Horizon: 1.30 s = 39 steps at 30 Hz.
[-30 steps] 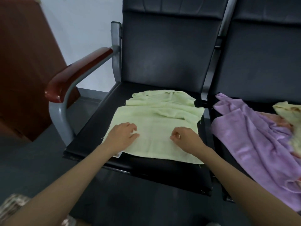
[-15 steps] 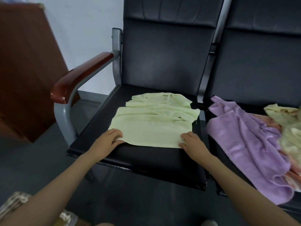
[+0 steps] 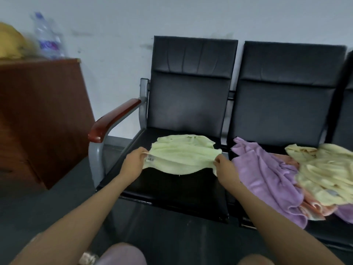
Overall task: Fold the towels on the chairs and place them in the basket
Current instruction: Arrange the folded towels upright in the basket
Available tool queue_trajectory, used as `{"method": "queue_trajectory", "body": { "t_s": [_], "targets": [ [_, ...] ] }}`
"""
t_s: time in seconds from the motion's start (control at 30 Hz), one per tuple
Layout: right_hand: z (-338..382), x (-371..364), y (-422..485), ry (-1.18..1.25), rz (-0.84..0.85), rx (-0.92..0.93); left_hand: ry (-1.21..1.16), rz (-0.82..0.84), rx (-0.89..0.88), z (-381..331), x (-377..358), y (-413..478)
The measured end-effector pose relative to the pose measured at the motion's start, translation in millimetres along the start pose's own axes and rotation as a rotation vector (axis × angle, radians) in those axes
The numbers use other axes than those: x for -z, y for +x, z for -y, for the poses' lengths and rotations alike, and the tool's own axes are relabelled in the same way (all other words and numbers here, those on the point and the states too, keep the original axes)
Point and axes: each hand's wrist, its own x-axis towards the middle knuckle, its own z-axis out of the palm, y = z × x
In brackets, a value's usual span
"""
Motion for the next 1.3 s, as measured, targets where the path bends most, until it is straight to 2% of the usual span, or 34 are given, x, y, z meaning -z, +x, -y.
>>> {"method": "queue_trajectory", "body": {
  "t_s": [0.1, 0.2, 0.4, 0.5, 0.6, 0.77, 0.93, 1.17, 1.3],
  "targets": [
    [27.2, 59.2, -23.5, 0.206, -0.205, 0.055, -0.108, -0.098, -0.025, -43.3, 29.3, -11.6],
    [46.2, 108.7, -44.7, 0.445, -0.227, 0.042, -0.192, -0.204, -0.082, -79.5, 58.0, -30.0],
    [75.0, 177.7, -80.8, 0.541, -0.357, 0.215, -0.348, -0.365, -0.153, -133.6, 102.9, -65.0],
    [83.6, 189.9, -85.3, 0.607, -0.389, 0.219, -0.389, -0.398, -0.186, -140.3, 111.5, -68.3],
    [80.3, 184.8, -79.6, 0.549, -0.319, 0.198, -0.351, -0.373, -0.159, -134.6, 108.6, -64.5],
    [40.9, 128.9, -68.0, 0.38, -0.139, 0.025, -0.196, -0.224, 0.018, -86.1, 61.3, -57.9],
    [9.3, 74.2, -54.6, 0.47, -0.045, -0.087, -0.21, -0.086, 0.17, -47.9, 11.7, -50.2],
    [4.2, 56.2, 47.8, 0.766, -0.087, -0.215, -0.344, -0.025, 0.232, -52.9, -8.7, 38.2],
    [0.1, 35.3, 117.6, 0.703, -0.107, -0.18, -0.309, -0.006, 0.213, -46.8, -37.8, 100.9]
  ]
}}
